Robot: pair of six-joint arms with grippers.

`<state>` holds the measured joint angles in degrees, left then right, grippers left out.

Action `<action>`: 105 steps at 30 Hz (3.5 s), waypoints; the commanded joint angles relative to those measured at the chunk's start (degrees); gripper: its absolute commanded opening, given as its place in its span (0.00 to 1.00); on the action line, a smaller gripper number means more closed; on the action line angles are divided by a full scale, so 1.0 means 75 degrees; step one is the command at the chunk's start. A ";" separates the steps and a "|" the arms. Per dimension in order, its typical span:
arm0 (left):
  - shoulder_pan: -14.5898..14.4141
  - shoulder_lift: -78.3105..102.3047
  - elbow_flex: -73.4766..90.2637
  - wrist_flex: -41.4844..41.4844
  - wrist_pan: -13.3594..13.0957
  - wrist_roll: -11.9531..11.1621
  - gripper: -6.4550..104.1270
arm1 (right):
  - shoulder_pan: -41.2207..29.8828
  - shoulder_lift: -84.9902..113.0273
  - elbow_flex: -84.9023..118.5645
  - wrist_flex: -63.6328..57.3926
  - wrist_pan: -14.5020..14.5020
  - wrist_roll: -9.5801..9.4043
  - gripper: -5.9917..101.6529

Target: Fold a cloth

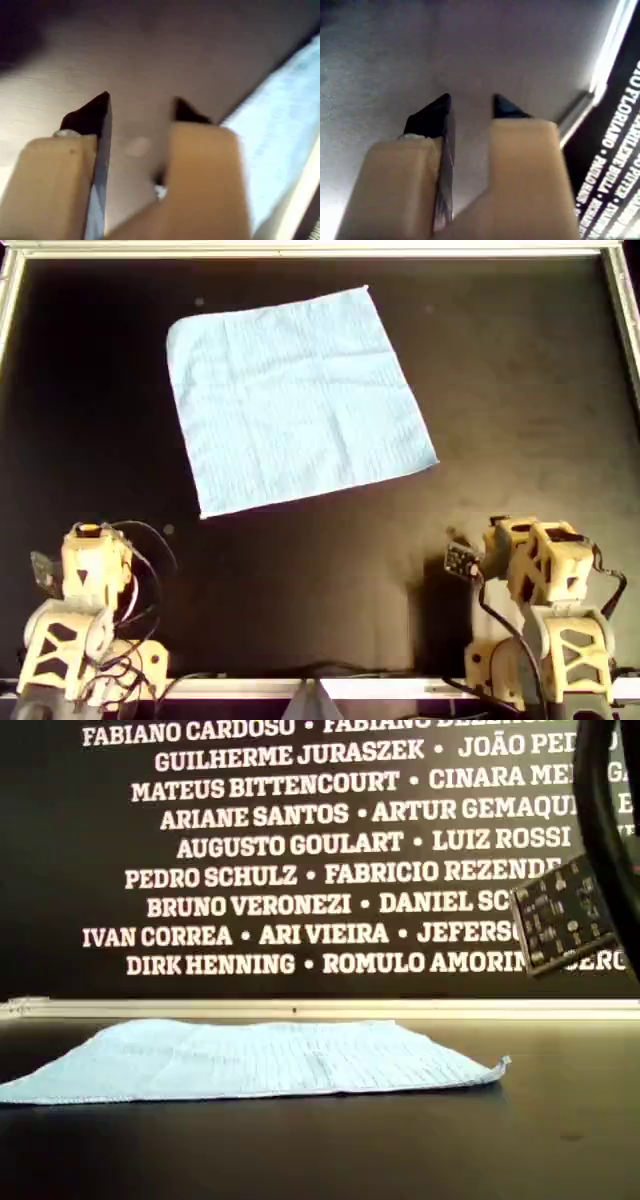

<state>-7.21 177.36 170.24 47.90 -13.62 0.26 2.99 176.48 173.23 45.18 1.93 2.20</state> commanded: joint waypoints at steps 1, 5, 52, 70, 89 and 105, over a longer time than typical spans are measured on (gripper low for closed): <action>-0.0082 0.0035 -0.0867 -0.0035 0.0035 -0.0047 0.67 | 0.0047 0.0270 0.0000 -0.0445 0.0023 0.0047 0.52; -0.0082 0.0035 -0.1102 -0.0035 0.0035 -0.0082 0.74 | -0.0023 0.0270 -0.0410 -0.0445 0.0035 -0.0035 0.63; -0.2027 -0.8027 -0.5637 -0.0527 0.3340 -0.1102 0.83 | 0.0258 -1.0477 -0.7617 -0.0937 -0.2355 -0.0035 0.68; -0.2027 -0.9902 -0.6258 -0.0562 0.3293 -0.1078 0.83 | 0.0914 -1.2785 -0.9492 -0.0926 -0.2367 -0.0035 0.68; -0.2016 -1.0699 -0.6340 -0.1207 0.3223 -0.1066 0.83 | 0.1043 -1.4566 -1.1320 -0.0926 -0.2332 -0.0035 0.68; -0.1898 -1.2012 -0.7500 -0.1371 0.2906 -0.1066 0.83 | 0.1043 -1.4988 -1.1871 -0.0926 -0.2332 -0.0035 0.68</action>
<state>-21.01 88.77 115.93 38.94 10.28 -8.00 11.25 63.46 87.10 41.22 -15.56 2.37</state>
